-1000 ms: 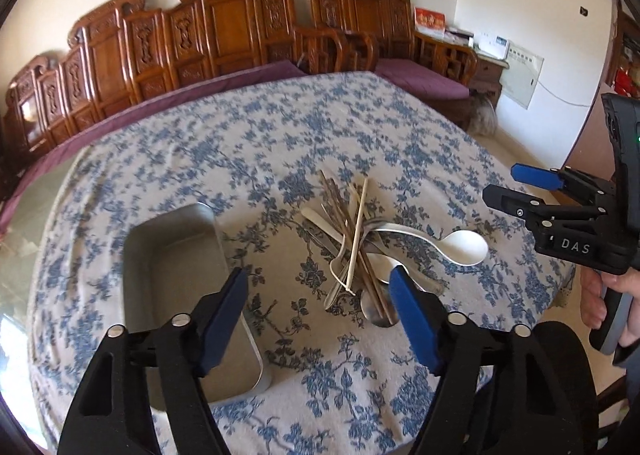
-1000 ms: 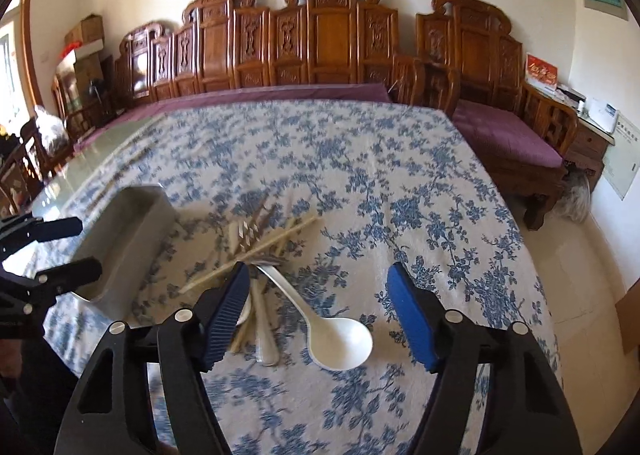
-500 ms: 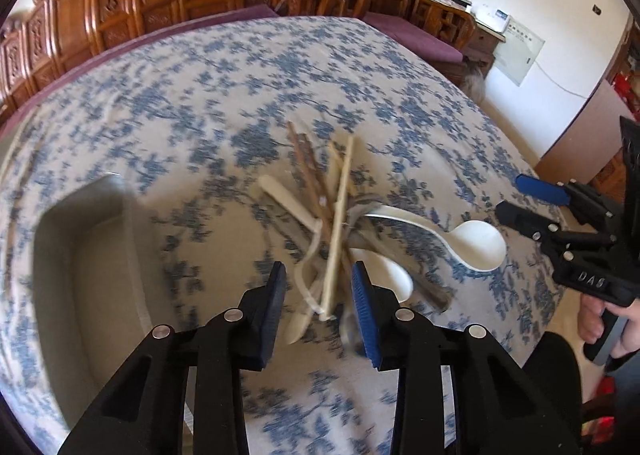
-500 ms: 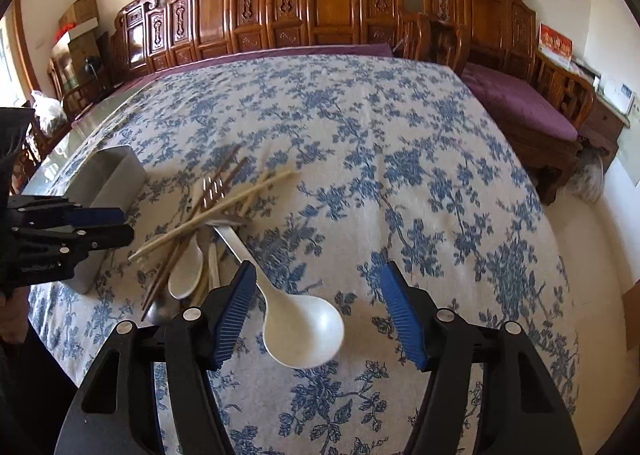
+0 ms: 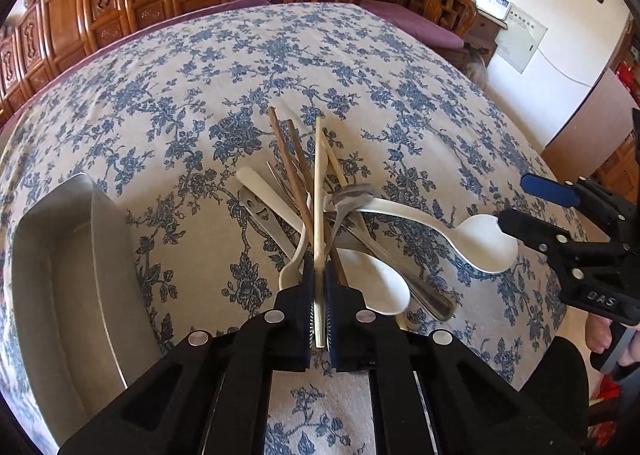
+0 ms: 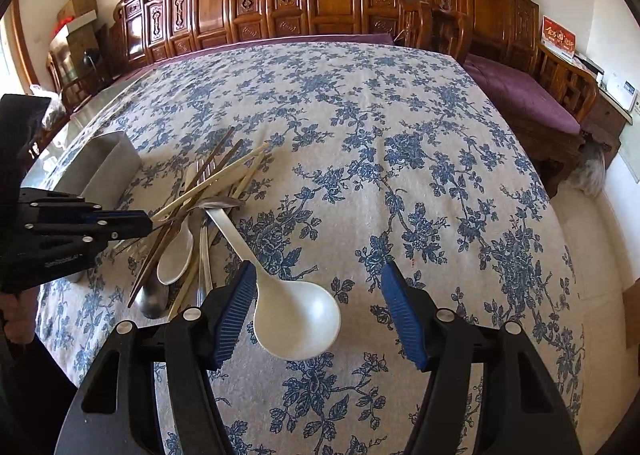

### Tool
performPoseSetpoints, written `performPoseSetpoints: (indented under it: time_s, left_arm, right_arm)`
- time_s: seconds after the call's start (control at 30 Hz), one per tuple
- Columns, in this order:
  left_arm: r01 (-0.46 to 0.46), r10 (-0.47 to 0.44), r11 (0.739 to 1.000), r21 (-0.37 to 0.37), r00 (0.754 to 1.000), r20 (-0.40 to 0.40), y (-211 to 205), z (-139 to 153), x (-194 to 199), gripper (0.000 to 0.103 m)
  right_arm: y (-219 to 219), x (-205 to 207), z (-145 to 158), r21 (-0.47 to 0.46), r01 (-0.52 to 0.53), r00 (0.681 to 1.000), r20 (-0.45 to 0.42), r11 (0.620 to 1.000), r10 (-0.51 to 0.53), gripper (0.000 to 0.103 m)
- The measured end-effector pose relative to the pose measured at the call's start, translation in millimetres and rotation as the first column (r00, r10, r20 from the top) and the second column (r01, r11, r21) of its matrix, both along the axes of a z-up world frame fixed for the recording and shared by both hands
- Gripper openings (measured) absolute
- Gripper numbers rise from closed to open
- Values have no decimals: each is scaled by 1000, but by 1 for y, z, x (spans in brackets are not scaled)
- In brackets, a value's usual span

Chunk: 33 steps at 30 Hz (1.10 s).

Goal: Organize utensils
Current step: 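Lift the chopstick with the left tool while the right tool grasps a metal spoon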

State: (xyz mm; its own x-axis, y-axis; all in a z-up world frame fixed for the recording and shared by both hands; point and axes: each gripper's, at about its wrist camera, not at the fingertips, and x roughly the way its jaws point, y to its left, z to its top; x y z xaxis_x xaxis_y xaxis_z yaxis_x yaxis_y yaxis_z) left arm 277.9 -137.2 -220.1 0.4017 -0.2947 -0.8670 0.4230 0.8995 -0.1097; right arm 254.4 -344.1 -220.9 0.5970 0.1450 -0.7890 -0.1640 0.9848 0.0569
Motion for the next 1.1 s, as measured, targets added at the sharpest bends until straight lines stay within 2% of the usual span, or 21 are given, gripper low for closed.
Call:
performPoseSetpoints:
  time_s: [0.3, 0.57, 0.7, 0.9, 0.97, 1.1]
  left_arm:
    - [-22, 28, 997, -70, 996, 86, 17, 30, -36, 4]
    - [-25, 46, 988, -151, 989, 140, 38, 46, -58, 4]
    - [-16, 43, 987, -158, 985, 170, 45, 52, -65, 4]
    - [-23, 57, 986, -167, 977, 204, 62, 62, -70, 4]
    - [-28, 64, 985, -169, 975, 213, 67, 64, -70, 4]
    - [-41, 85, 981, -192, 971, 224, 82, 72, -72, 4]
  right_arm:
    - [5, -1, -3, 9, -27, 1000, -4, 1000, 27, 67]
    - [21, 1, -5, 12, -51, 999, -6, 999, 52, 61]
    - [33, 12, -3, 61, -41, 999, -16, 997, 42, 59]
    - [72, 28, -5, 145, -46, 998, -44, 988, 53, 47]
    - [82, 35, -8, 173, -26, 998, -60, 985, 37, 40]
    - [96, 48, -16, 226, 47, 994, -104, 973, -24, 34]
